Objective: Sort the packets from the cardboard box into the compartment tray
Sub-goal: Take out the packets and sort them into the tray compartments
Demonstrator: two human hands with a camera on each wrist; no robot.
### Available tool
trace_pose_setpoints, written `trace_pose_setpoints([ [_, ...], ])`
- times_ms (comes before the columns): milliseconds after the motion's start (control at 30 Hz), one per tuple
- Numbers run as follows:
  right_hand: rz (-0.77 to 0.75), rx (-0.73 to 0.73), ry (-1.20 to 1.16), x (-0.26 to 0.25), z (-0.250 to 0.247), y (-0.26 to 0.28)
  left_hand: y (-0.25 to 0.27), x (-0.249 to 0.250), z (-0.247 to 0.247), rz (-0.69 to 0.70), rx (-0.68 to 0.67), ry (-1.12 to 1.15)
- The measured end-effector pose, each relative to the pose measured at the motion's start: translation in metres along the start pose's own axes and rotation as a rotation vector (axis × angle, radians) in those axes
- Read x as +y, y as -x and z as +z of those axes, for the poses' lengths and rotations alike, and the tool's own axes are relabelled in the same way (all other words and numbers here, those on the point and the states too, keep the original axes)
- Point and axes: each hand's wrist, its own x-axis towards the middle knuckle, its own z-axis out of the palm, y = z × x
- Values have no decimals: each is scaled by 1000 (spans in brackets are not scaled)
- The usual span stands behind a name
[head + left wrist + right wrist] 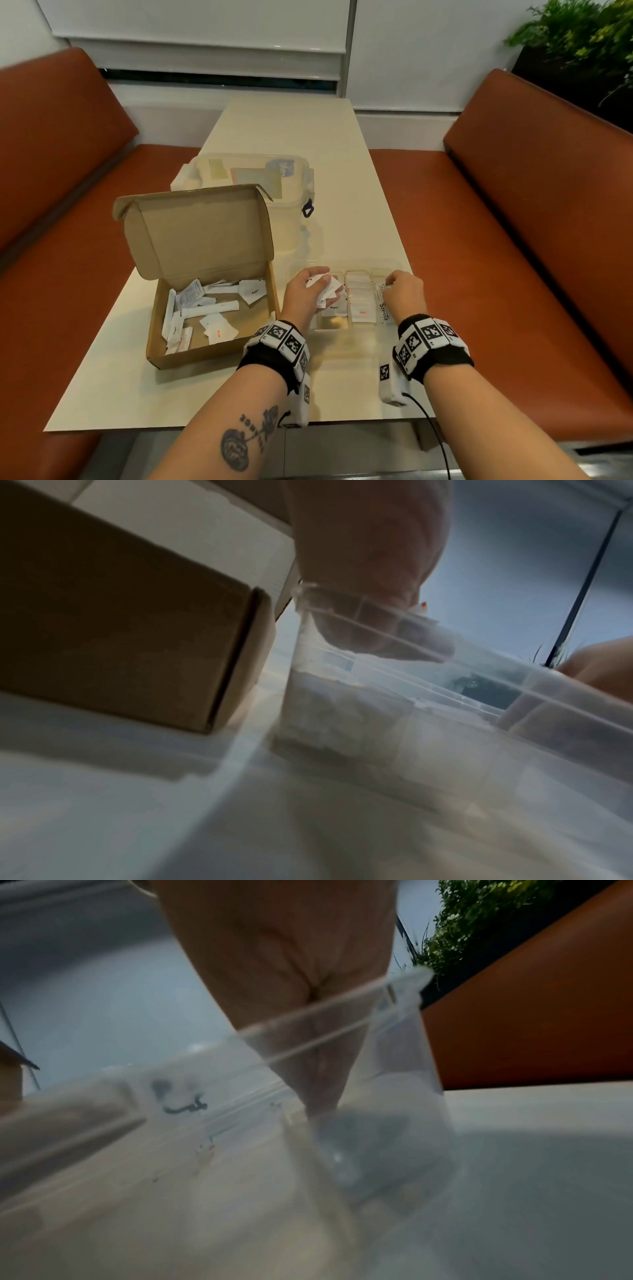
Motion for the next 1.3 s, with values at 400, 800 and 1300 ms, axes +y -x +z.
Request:
trace_pose_setpoints([
  [400,-111,-107,363,2,10,5,1,2,1,1,-13,-56],
  [800,-175,-352,-551,-49,0,33,-3,4,0,-17,20,-80],
  [1300,-102,-351,-669,-39,-1,21,-6,12,-11,21,-20,-141],
])
